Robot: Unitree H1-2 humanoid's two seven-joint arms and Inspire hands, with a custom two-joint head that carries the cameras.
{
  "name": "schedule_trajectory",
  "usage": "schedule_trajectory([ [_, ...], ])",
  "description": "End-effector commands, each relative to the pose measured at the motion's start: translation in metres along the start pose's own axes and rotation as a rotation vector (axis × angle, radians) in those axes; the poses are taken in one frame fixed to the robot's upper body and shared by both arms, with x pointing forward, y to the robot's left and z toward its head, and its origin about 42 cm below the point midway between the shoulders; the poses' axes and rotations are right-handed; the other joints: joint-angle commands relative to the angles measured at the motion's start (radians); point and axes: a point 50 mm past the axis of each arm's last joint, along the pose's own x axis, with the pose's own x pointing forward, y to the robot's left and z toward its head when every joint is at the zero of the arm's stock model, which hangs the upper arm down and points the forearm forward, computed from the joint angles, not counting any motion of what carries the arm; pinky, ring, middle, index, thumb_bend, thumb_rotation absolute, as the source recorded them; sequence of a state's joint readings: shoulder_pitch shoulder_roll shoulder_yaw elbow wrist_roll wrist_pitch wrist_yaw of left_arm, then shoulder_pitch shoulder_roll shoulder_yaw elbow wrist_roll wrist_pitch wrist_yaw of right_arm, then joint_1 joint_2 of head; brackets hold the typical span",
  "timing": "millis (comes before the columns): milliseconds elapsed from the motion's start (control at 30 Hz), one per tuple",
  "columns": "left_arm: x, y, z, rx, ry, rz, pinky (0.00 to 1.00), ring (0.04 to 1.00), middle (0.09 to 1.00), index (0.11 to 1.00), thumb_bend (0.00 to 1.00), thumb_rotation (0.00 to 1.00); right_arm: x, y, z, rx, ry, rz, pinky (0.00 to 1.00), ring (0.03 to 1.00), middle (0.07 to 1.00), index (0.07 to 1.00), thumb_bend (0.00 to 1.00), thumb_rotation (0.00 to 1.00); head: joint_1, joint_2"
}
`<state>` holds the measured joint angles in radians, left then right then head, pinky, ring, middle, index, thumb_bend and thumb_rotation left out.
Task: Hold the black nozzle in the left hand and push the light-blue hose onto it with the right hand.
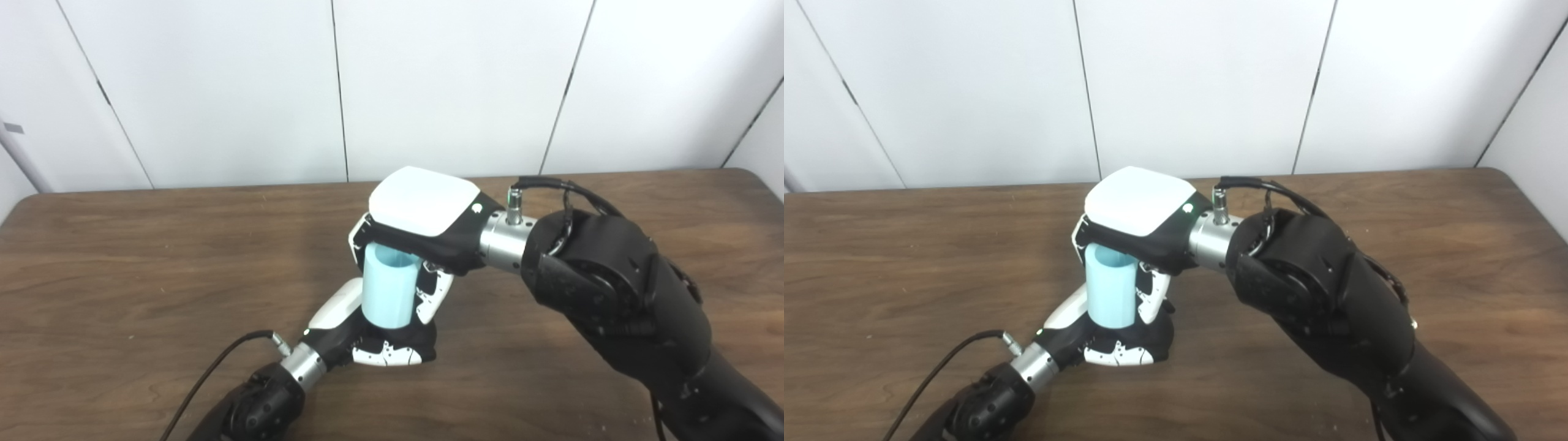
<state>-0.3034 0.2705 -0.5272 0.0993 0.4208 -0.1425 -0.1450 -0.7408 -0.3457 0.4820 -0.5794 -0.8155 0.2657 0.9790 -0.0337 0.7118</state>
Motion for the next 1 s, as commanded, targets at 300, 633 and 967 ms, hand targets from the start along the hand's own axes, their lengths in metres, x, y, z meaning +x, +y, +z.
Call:
schedule_trajectory([
  [300,-0.025,-0.048,-0.025,-0.04,0.191,-0.25,0.79,0.792,0.714,0.555,0.43,0.51,-0.002,-0.01,-0.002,-0.039,-0.016,-0.039,0.1,0.18,0.408,0.478,0.53,0.0,-0.004,0.003],
  [633,-0.026,-0.048,-0.026,-0.047,0.191,-0.252,0.82,0.808,0.712,0.469,0.43,0.5,-0.008,-0.018,0.0,-0.164,0.0,-0.076,0.09,0.173,0.411,0.478,0.53,0.0,-0.006,0.007],
  [967,-0.027,-0.048,-0.027,-0.047,0.192,-0.255,0.77,0.798,0.708,0.448,0.43,0.49,-0.015,-0.023,0.003,-0.391,0.034,-0.19,0.12,0.206,0.471,0.482,0.53,0.0,-0.009,0.007],
])
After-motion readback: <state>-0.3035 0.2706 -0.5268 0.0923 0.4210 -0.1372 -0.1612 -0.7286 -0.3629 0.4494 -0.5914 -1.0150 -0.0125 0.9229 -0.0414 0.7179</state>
